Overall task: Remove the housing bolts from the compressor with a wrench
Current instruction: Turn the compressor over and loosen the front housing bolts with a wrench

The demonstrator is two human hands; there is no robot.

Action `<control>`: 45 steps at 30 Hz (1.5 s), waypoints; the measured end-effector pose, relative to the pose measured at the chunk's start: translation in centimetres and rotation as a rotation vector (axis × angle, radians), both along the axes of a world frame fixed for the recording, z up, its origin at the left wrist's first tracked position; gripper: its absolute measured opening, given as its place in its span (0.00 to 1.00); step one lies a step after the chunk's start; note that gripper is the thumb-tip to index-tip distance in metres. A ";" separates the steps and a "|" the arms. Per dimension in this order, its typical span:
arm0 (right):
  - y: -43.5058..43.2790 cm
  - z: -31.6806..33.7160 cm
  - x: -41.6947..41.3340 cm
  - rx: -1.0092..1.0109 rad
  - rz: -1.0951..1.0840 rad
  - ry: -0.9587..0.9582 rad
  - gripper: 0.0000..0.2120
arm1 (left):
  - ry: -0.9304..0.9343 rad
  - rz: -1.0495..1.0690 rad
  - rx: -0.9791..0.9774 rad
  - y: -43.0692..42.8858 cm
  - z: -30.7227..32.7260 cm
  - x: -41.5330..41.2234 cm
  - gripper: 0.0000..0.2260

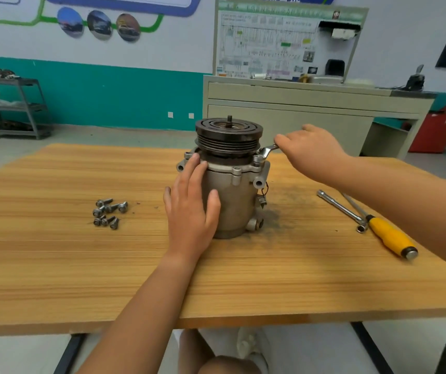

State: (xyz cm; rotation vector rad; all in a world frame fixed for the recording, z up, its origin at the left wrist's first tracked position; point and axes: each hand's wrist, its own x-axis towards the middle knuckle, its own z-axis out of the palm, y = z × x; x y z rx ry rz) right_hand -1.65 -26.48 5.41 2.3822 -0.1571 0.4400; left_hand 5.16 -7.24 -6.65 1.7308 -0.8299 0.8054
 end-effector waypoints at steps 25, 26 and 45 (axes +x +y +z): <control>5.8 2.3 -6.3 0.023 -0.229 0.145 0.11 | -0.030 -0.027 0.009 0.2 -0.1 0.4 0.22; 6.3 2.3 -6.5 -0.023 -0.234 0.171 0.12 | -0.031 -0.027 0.012 0.2 -0.1 0.4 0.22; 1.1 2.2 1.6 -0.004 0.043 0.131 0.12 | -0.038 -0.020 0.036 0.2 -0.5 0.8 0.22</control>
